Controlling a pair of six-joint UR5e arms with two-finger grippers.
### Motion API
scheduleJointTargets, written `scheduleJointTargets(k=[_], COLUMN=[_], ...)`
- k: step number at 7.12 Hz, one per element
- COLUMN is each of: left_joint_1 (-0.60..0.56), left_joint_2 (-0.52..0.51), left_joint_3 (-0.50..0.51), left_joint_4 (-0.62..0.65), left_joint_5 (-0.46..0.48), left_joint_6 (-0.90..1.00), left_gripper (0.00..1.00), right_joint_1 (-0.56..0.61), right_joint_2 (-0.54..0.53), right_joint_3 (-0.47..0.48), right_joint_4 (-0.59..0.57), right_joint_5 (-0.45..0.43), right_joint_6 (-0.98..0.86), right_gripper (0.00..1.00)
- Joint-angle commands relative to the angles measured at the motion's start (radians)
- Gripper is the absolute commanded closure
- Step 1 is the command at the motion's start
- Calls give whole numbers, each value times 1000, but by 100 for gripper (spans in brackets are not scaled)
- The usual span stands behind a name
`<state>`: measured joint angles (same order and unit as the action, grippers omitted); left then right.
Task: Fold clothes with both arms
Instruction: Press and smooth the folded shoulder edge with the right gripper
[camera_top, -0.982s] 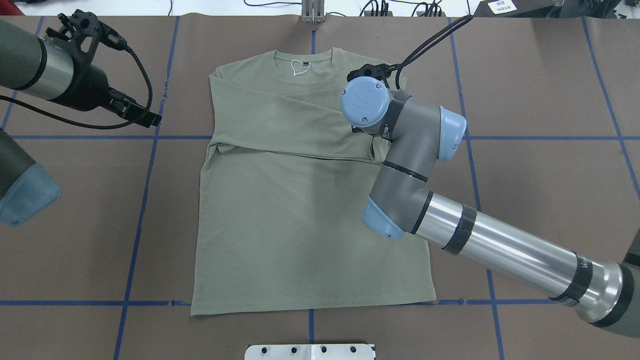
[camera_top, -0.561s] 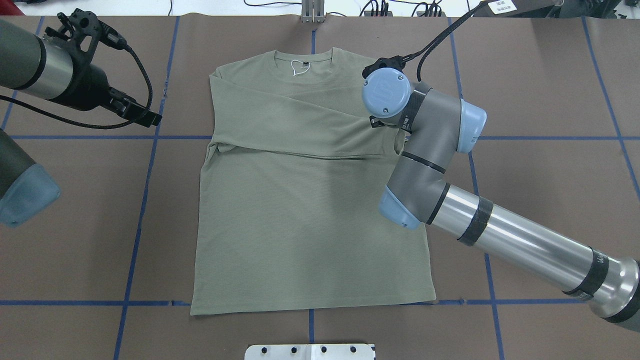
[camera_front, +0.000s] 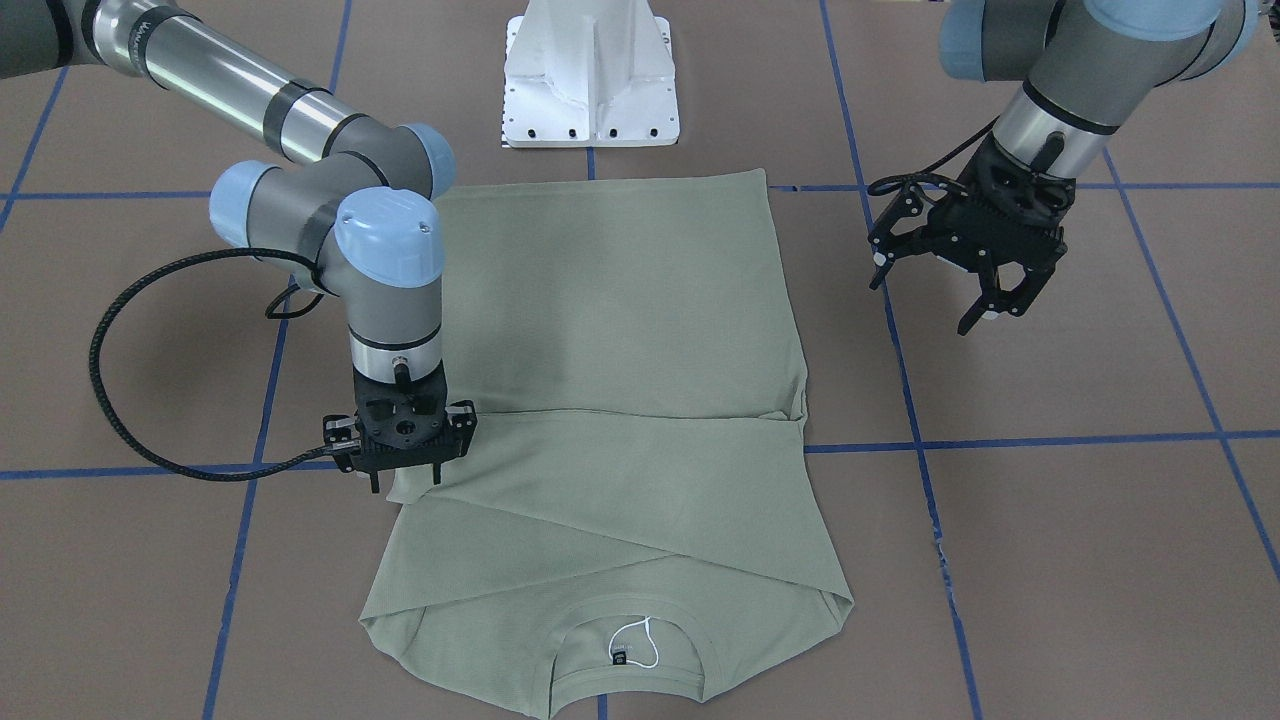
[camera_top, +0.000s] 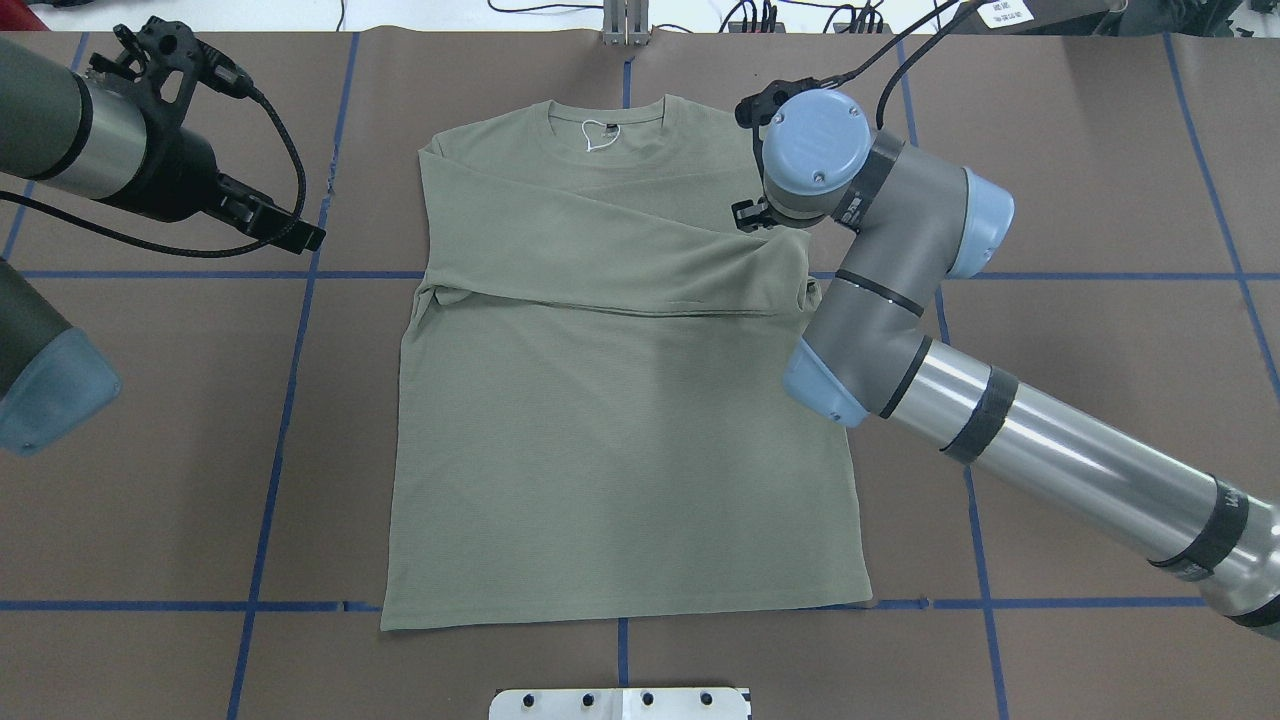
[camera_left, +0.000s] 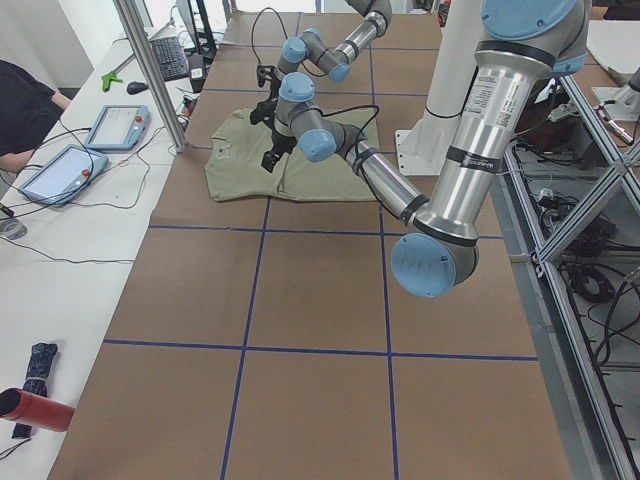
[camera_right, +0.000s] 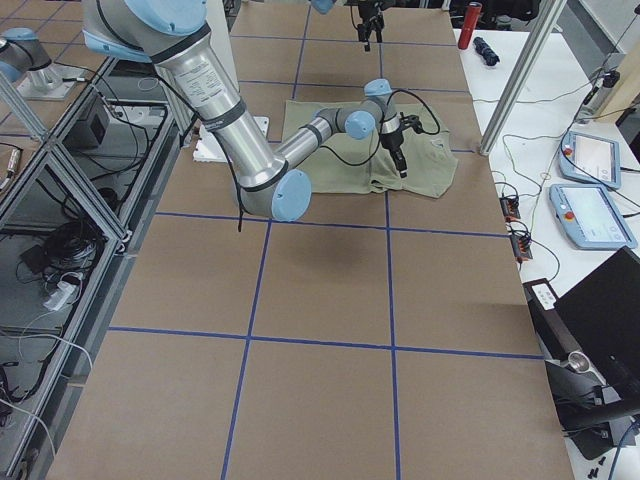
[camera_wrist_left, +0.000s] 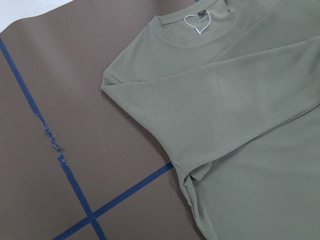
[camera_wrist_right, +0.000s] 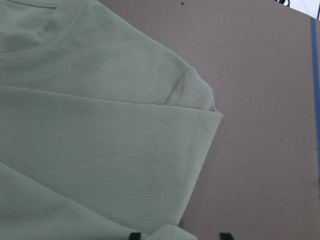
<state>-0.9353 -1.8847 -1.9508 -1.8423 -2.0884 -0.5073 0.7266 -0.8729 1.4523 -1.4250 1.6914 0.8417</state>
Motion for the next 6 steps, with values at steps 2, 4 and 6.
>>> scheduleJointTargets(k=[2, 4, 6], left_joint_1=[27, 117, 299], left_joint_2=[68, 262, 357], left_joint_3=[-66, -132, -189], left_joint_4=[-46, -311, -410], left_joint_5=[10, 58, 213], left_joint_6=[-257, -469, -722], left_gripper=[0, 0, 0], right_joint_1=[34, -62, -213], right_joint_2=[-218, -419, -536], right_joint_3=[355, 607, 751], right_joint_4=[5, 11, 15], right_joint_5=[189, 157, 13], right_joint_6=[214, 412, 582], right_gripper=[0, 0, 0])
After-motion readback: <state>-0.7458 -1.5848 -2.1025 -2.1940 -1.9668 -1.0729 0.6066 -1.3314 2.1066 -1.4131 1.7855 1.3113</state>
